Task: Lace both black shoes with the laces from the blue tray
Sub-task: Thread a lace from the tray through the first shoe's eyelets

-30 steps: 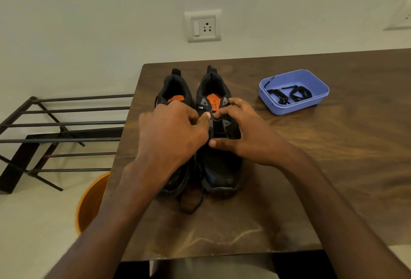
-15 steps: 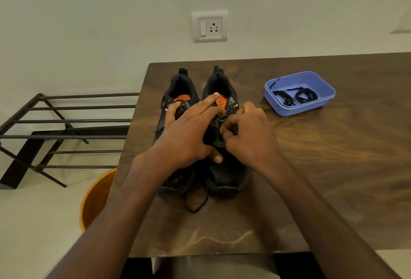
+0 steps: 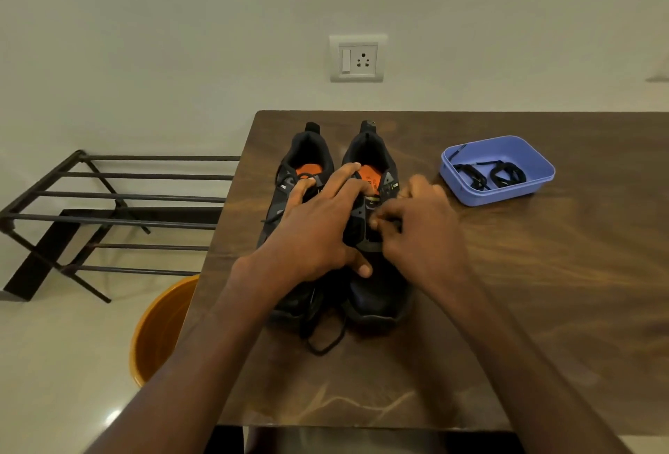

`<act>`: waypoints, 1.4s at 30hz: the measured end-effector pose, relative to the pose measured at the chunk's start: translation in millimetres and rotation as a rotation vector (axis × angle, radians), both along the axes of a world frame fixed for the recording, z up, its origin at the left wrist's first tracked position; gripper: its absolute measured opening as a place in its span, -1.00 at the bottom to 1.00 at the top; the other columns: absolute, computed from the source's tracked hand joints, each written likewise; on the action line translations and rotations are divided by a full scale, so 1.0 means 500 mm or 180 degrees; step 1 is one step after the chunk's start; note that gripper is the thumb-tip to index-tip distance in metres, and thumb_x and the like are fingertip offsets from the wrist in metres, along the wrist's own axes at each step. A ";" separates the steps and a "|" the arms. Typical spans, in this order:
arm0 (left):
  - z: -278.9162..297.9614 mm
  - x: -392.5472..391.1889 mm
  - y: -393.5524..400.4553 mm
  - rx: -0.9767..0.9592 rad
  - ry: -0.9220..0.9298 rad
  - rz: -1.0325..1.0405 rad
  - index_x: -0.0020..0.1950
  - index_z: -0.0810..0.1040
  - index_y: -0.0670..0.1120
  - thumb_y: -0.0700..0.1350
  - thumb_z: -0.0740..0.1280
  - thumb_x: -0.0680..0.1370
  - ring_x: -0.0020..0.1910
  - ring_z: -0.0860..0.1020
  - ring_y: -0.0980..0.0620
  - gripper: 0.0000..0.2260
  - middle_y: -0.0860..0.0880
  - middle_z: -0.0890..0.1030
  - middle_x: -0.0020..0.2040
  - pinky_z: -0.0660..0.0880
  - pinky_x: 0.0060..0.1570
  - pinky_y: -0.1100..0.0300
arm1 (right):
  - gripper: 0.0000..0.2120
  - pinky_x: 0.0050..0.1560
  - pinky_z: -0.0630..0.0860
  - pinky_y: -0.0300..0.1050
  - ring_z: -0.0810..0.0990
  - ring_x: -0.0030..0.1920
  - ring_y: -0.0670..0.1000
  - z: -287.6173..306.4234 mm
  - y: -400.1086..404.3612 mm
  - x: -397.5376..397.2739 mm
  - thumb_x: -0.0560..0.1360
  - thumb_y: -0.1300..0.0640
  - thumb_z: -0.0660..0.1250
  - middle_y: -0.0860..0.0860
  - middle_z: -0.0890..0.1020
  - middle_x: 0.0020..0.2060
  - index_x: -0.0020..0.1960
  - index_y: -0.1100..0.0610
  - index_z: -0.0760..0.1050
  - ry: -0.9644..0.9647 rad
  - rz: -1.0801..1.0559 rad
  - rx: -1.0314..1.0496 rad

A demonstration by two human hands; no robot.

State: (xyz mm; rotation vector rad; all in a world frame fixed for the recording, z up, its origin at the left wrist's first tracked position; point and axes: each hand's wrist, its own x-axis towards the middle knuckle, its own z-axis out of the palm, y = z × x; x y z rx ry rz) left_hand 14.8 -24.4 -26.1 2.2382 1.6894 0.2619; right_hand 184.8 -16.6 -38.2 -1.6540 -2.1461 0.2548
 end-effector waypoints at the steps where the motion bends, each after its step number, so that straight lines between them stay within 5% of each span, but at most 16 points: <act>1: 0.000 0.001 0.000 0.0007 -0.0020 -0.0011 0.60 0.14 0.14 0.16 0.64 0.30 0.65 0.02 0.05 0.00 0.17 -0.10 0.67 -0.32 0.56 -0.09 | -0.89 -0.03 0.45 -0.14 0.42 0.05 -0.04 0.006 0.005 0.012 0.55 0.05 0.44 -0.03 0.44 0.00 0.04 -0.01 0.71 0.0395 -0.0248 0.0086; 4: 0.001 0.000 0.000 0.0025 -0.0034 -0.0018 0.59 0.15 0.16 0.16 0.65 0.30 0.65 0.00 0.05 0.00 0.16 -0.10 0.68 -0.32 0.54 -0.05 | -0.88 0.00 0.43 -0.09 0.44 0.11 0.02 0.015 0.014 0.045 0.53 0.08 0.44 0.01 0.48 0.04 0.04 0.04 0.71 0.0798 -0.0843 0.0507; 8: 0.000 -0.002 -0.001 0.0056 -0.0157 -0.0019 0.60 0.15 0.14 0.13 0.65 0.29 0.65 0.03 0.05 0.01 0.14 -0.07 0.68 -0.32 0.53 -0.01 | -0.73 0.41 0.32 0.17 0.27 0.48 0.09 0.004 0.001 0.018 0.47 0.12 0.47 0.01 0.37 0.44 0.16 -0.03 0.62 0.0197 -0.0055 0.0548; 11: 0.000 -0.002 -0.002 0.0112 -0.0158 -0.0009 0.61 0.12 0.09 0.13 0.66 0.30 0.64 0.05 0.04 0.03 0.12 -0.04 0.67 -0.29 0.50 0.05 | -0.81 0.50 0.17 0.23 0.10 0.61 0.06 -0.008 -0.001 -0.005 0.49 0.04 0.47 -0.09 0.24 0.58 0.10 -0.06 0.67 -0.0310 0.0353 0.0174; 14: 0.000 -0.002 -0.002 0.0136 -0.0135 -0.0016 0.61 0.13 0.08 0.14 0.66 0.29 0.64 0.04 0.03 0.04 0.11 -0.02 0.68 -0.24 0.56 0.03 | -0.88 0.47 0.25 0.25 0.31 0.49 0.02 -0.016 0.005 0.004 0.47 0.07 0.50 -0.11 0.43 0.44 -0.01 -0.10 0.70 -0.0098 0.0147 0.0244; 18: 0.001 -0.002 -0.001 0.0125 -0.0146 -0.0020 0.60 0.14 0.08 0.17 0.66 0.27 0.65 0.03 0.02 0.05 0.10 -0.02 0.68 -0.16 0.61 -0.01 | -0.83 0.20 0.52 0.23 0.49 0.19 -0.01 0.003 0.020 0.050 0.45 0.21 0.51 -0.04 0.53 0.19 -0.01 -0.01 0.68 0.1267 -0.0987 0.1014; 22: -0.003 -0.005 0.000 0.0110 -0.0163 -0.0014 0.61 0.12 0.11 0.17 0.66 0.27 0.65 0.01 0.04 0.06 0.10 -0.03 0.68 -0.16 0.61 -0.01 | -0.68 0.38 0.35 0.31 0.32 0.51 0.10 0.007 0.023 0.055 0.46 0.23 0.46 0.00 0.37 0.50 0.17 -0.03 0.63 0.0495 -0.0300 0.1114; 25: -0.005 -0.004 0.000 0.0119 -0.0150 -0.0042 0.62 0.11 0.11 0.18 0.66 0.27 0.65 0.00 0.05 0.06 0.10 -0.03 0.68 -0.15 0.63 -0.03 | -0.80 0.50 0.14 0.39 0.06 0.64 0.08 -0.010 0.013 0.023 0.49 0.04 0.50 -0.14 0.19 0.61 0.10 -0.14 0.67 -0.0171 0.0286 0.0427; 27: -0.003 -0.005 -0.001 0.0089 -0.0158 -0.0009 0.62 0.11 0.10 0.17 0.66 0.27 0.64 0.01 0.05 0.06 0.10 -0.03 0.68 -0.12 0.64 -0.04 | -0.88 0.51 0.06 0.38 0.08 0.63 0.04 -0.020 0.011 0.007 0.50 0.00 0.49 -0.16 0.25 0.58 0.03 -0.16 0.69 -0.0290 0.0348 0.0159; 30: 0.002 -0.002 -0.002 0.0064 -0.0168 -0.0002 0.61 0.12 0.10 0.16 0.66 0.28 0.64 0.01 0.03 0.05 0.11 -0.03 0.68 -0.12 0.63 -0.04 | -0.86 0.50 0.14 0.34 0.41 0.41 -0.01 -0.019 0.014 0.017 0.45 0.12 0.50 -0.15 0.51 0.34 -0.06 -0.11 0.70 0.0370 -0.0284 0.0594; 33: 0.009 0.001 -0.004 -0.0011 -0.0141 0.0005 0.62 0.11 0.10 0.13 0.66 0.30 0.64 -0.01 0.02 0.04 0.13 -0.05 0.68 -0.17 0.59 0.02 | -0.87 0.28 0.40 0.34 0.53 0.24 0.02 0.004 0.021 0.062 0.46 0.15 0.48 -0.07 0.56 0.22 -0.02 -0.02 0.70 0.1354 -0.1281 0.1214; 35: 0.011 0.000 -0.005 -0.0035 -0.0168 0.0025 0.62 0.11 0.10 0.12 0.66 0.31 0.64 -0.02 0.02 0.03 0.13 -0.06 0.68 -0.16 0.59 0.04 | -0.78 0.28 0.39 0.36 0.46 0.38 0.08 0.014 0.019 0.069 0.46 0.18 0.46 -0.03 0.50 0.36 0.09 0.00 0.68 0.1049 -0.1247 0.1280; 38: 0.009 -0.001 -0.005 0.0016 -0.0202 0.0029 0.62 0.12 0.10 0.13 0.66 0.29 0.63 -0.02 0.04 0.04 0.12 -0.04 0.68 -0.16 0.59 0.03 | -0.64 0.39 0.29 0.44 0.21 0.59 0.13 0.007 0.009 0.038 0.42 0.19 0.47 -0.04 0.28 0.58 0.19 -0.05 0.62 0.0184 -0.0328 0.0960; 42: 0.003 -0.003 -0.003 0.0058 -0.0202 0.0017 0.62 0.13 0.09 0.14 0.66 0.28 0.64 0.00 0.05 0.05 0.11 -0.03 0.68 -0.18 0.60 0.03 | -0.78 0.54 -0.07 0.41 -0.13 0.67 0.03 -0.007 0.000 -0.001 0.50 0.02 0.47 -0.19 0.02 0.66 0.14 -0.13 0.66 -0.0419 0.0312 0.0100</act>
